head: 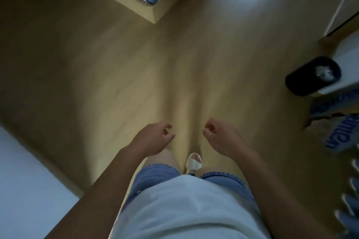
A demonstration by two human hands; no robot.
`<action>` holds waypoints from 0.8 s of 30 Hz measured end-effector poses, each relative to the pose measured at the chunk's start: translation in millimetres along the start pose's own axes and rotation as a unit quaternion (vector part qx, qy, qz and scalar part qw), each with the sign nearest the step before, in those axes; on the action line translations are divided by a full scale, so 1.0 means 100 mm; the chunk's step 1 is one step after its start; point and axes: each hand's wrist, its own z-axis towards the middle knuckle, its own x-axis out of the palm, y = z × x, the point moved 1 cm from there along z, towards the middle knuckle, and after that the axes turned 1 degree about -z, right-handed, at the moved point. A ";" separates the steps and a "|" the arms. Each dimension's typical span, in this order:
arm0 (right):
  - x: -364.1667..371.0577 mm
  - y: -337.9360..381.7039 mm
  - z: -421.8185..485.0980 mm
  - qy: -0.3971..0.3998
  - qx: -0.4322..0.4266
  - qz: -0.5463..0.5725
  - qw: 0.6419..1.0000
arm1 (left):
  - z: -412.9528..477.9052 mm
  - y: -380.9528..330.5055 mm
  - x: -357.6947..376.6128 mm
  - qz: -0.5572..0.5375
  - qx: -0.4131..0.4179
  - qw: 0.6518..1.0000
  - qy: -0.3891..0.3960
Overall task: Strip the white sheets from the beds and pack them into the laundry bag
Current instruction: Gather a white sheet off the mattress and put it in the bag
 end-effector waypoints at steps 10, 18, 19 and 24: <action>-0.85 0.87 2.38 0.096 -0.071 -0.074 0.990 | 1.62 -0.02 -1.32 -0.154 -0.116 0.980 -0.046; -1.72 1.90 4.04 0.105 -0.111 -0.065 0.986 | 3.24 -0.36 -3.10 -0.117 -0.090 0.988 -0.053; -1.83 1.99 4.25 0.103 -0.106 -0.061 0.987 | 3.43 -0.42 -3.28 -0.115 -0.089 0.988 -0.052; -2.34 2.36 5.42 0.115 -0.096 -0.073 0.986 | 4.42 -0.66 -3.93 -0.114 -0.092 0.989 -0.015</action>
